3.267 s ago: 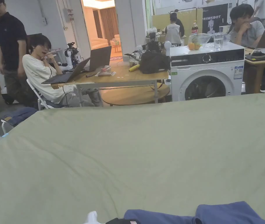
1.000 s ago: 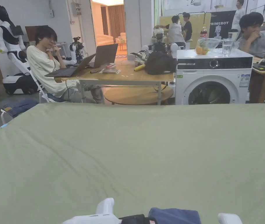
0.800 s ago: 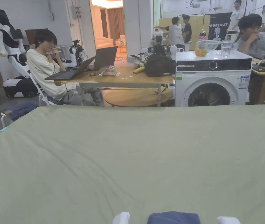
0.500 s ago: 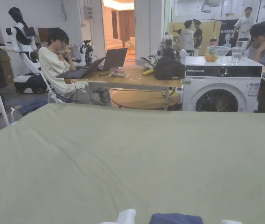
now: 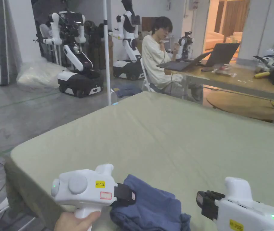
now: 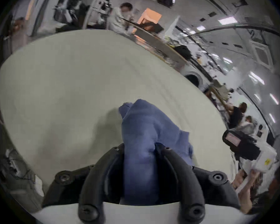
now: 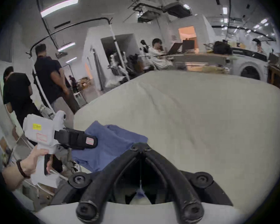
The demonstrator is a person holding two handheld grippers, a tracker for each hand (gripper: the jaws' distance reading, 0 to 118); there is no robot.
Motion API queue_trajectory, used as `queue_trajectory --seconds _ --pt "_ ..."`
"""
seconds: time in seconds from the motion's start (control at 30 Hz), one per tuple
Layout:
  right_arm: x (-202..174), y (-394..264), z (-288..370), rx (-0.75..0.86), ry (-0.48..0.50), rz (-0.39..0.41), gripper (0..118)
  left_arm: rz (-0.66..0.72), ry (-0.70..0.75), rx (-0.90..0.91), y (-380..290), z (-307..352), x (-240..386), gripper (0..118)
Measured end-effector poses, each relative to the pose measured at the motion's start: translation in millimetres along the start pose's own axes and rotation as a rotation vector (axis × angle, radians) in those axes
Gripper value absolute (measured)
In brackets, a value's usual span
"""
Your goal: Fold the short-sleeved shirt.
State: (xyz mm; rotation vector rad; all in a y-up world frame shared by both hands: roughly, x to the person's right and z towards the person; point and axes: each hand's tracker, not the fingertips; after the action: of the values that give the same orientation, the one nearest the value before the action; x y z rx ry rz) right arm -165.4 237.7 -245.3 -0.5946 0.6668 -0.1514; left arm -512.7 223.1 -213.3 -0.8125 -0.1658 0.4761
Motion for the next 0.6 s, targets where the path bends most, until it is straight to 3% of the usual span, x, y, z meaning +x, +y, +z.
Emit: queue_trajectory --seconds 0.07,0.13,0.33,0.47,0.53,0.6 --pt "-11.1 4.3 -28.2 -0.018 0.006 -0.008 0 0.028 -0.025 0.011 2.9 -11.1 -11.3 28" --pt "-17.6 4.2 -42.2 -0.042 -0.008 0.006 0 0.023 -0.022 0.000 4.2 -22.2 -15.8 53" --pt "-5.3 7.4 -32.9 -0.045 -0.029 0.013 0 -0.019 0.120 0.144 8.0 -6.9 -2.3 56" --pt "17.0 7.7 2.3 0.010 -0.071 0.048 0 -0.206 0.271 0.348 -6.7 38.8 57.4 56" --pt "30.2 8.0 30.2 0.071 -0.099 0.032 0 -0.311 0.171 0.399 -22.5 55.5 96.2 56" --pt "45.5 4.9 67.1 0.146 -0.192 0.041 0 -0.420 0.112 0.453 -37.4 64.8 146.6 56"
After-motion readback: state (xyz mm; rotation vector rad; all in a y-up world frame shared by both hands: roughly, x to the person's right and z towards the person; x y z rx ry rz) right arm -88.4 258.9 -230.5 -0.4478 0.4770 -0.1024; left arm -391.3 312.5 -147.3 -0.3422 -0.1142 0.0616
